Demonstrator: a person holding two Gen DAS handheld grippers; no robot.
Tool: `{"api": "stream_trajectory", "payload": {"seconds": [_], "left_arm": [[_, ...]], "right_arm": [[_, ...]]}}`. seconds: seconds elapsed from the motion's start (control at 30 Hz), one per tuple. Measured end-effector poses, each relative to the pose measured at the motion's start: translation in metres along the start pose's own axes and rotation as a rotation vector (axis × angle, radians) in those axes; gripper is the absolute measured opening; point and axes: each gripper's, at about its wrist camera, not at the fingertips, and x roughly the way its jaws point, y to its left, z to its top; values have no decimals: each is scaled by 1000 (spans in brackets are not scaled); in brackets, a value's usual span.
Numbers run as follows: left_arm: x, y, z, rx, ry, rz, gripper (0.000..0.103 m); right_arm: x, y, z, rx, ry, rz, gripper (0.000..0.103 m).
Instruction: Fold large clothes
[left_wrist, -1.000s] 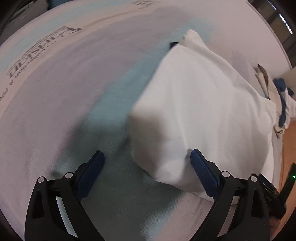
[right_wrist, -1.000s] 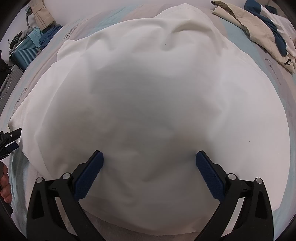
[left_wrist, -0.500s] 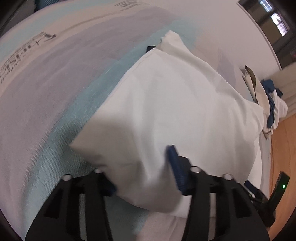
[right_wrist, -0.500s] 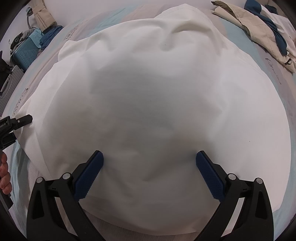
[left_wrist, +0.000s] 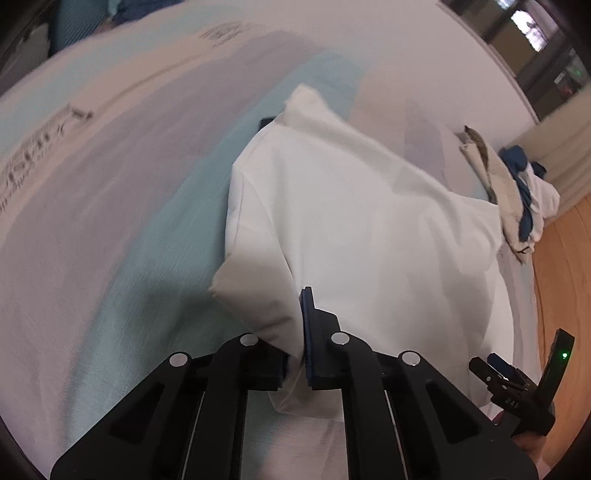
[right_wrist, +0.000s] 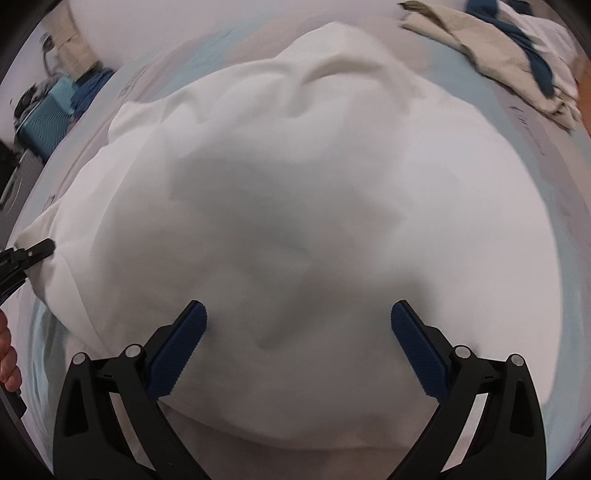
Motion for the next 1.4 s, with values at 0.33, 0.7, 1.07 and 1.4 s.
{"api": "stream_trajectory", "payload": {"seconds": [0.33, 0.7, 1.07, 1.4], "left_arm": [[-35, -72, 7, 234, -115, -75, 5], [-37, -129, 8, 320, -132, -173, 5], [-32, -213, 0, 480, -128, -268, 5], [-13, -265, -15, 516, -103, -305, 4]], "right_arm": [[10, -48, -4, 84, 40, -82, 97], [-4, -48, 16, 58, -20, -59, 94], [-17, -81, -6, 96, -47, -119, 87], [-30, -117, -20, 129, -43, -36, 78]]}}
